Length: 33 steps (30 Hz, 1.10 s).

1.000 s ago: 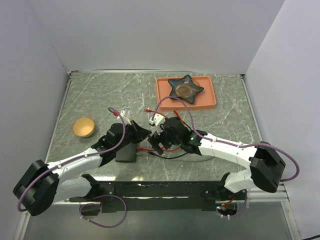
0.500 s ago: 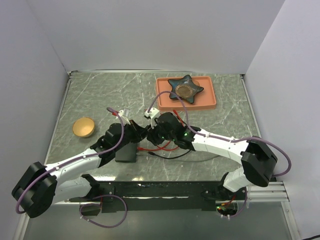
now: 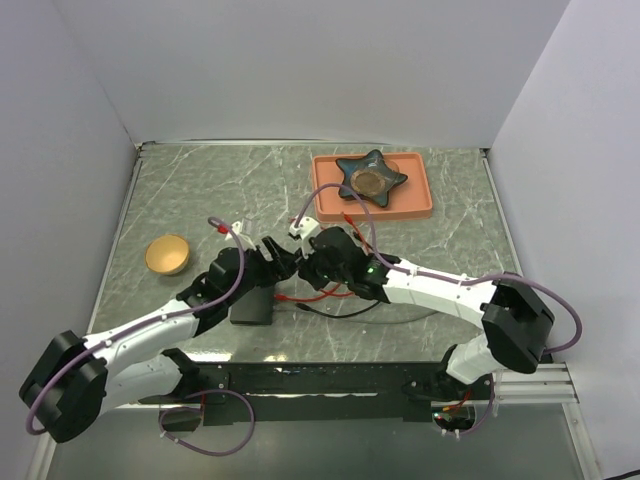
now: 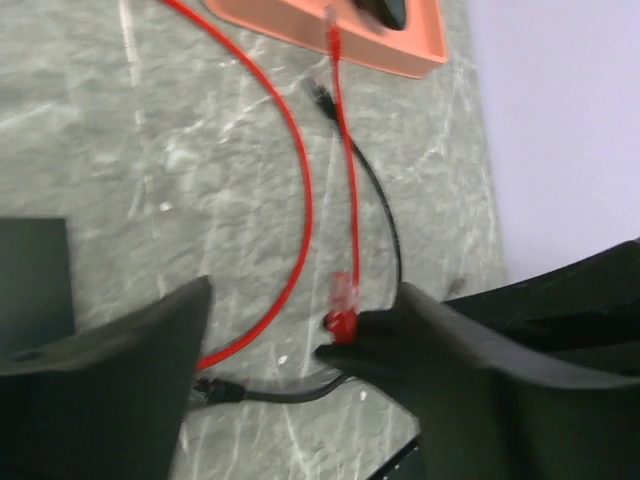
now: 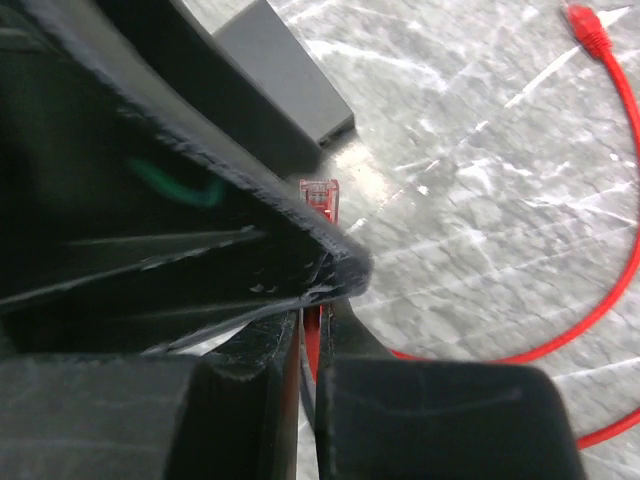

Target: Insert the plug into the switch port

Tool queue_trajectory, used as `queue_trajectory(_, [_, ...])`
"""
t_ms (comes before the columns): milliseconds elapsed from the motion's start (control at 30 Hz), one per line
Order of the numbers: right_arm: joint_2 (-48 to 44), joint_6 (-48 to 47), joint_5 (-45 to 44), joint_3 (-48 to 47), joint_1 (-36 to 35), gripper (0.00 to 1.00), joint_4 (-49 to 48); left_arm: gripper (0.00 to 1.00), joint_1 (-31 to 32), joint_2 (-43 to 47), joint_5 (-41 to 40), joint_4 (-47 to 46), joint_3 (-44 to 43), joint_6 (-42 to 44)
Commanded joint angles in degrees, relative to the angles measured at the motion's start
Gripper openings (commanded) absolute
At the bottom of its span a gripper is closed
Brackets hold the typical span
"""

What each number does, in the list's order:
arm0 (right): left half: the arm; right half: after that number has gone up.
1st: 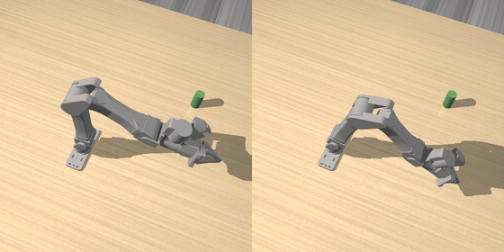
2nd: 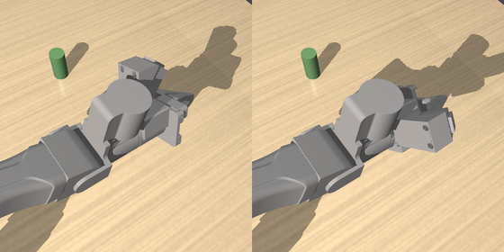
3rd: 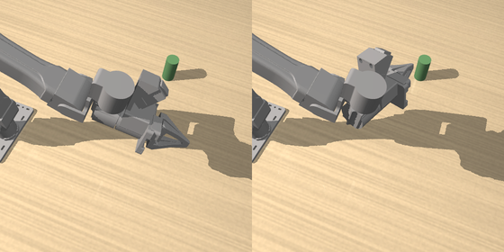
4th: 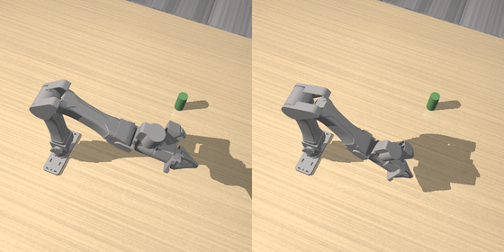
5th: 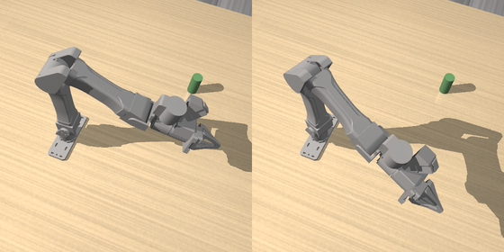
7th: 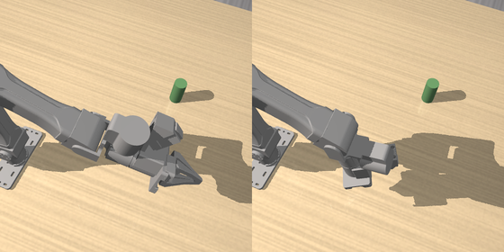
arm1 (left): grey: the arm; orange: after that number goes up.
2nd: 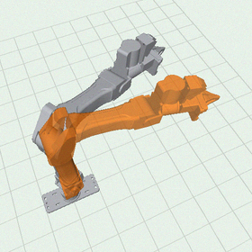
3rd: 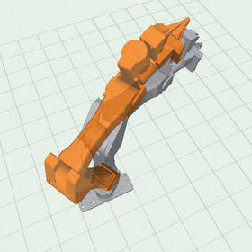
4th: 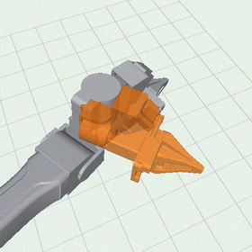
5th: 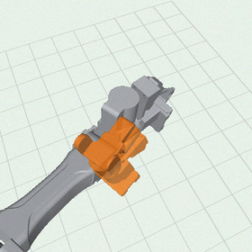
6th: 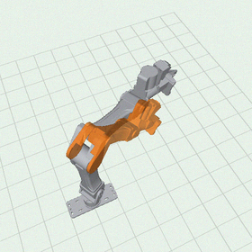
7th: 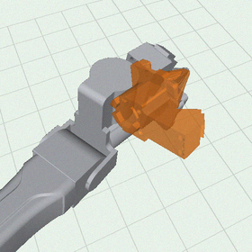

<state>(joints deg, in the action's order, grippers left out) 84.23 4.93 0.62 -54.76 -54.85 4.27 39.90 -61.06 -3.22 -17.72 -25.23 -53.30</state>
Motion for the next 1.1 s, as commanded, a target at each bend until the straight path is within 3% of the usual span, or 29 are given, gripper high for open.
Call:
queue_trajectory(0, [-4.2,-4.4,0.6,1.3,0.1,0.0,-2.8,0.9,0.4,4.5,-6.3,7.8,-1.3,-0.2])
queue_trajectory(300, [-11.9,-9.5,4.6,7.8,0.1,0.0,-3.9,0.91,0.4,17.3,-8.7,7.9,3.1,2.1])
queue_trajectory(500, [-14.4,-10.6,6.6,9.9,0.1,0.0,-5.2,0.89,0.4,21.7,-4.3,5.3,4.7,5.6])
queue_trajectory(867, [-9.4,-11.6,9.7,6.4,0.0,0.0,-3.1,0.85,0.4,19.8,4.2,3.0,3.6,9.4])
queue_trajectory(1067, [-8.6,-10.4,9.9,4.8,-0.1,0.0,-2.9,0.72,0.4,13.3,12.4,-3.0,2.6,9.3])
